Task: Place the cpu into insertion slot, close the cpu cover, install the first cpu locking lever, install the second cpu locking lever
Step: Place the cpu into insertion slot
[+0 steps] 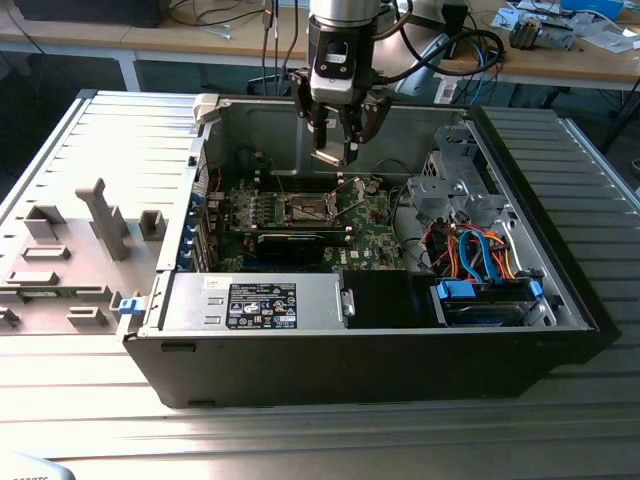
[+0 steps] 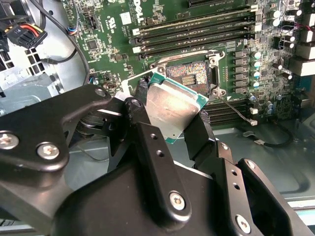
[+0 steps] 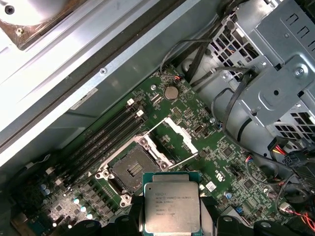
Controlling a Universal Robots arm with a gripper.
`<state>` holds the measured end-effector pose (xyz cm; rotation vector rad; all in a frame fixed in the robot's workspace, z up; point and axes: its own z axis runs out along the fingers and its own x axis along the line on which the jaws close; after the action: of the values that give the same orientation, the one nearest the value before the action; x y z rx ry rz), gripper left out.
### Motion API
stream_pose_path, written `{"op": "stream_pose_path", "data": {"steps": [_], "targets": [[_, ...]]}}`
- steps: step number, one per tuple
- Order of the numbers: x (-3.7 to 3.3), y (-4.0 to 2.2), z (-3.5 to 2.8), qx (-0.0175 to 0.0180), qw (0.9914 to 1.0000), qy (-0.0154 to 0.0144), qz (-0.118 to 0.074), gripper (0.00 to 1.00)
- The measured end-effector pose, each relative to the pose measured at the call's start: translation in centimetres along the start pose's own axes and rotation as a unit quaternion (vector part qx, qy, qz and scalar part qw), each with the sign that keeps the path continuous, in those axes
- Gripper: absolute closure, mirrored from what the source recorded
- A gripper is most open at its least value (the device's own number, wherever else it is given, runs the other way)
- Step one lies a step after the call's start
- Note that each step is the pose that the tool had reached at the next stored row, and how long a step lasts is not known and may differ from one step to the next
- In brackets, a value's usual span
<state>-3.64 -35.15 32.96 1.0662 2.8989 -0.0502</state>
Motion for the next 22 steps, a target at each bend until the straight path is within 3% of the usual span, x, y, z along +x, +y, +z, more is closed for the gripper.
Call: {"op": "stream_pose_path", "data": {"steps": [22], "targets": [[0.02,0.01,0.30,0.0008,0.99992,0.0002,0.013,0.46]]}}
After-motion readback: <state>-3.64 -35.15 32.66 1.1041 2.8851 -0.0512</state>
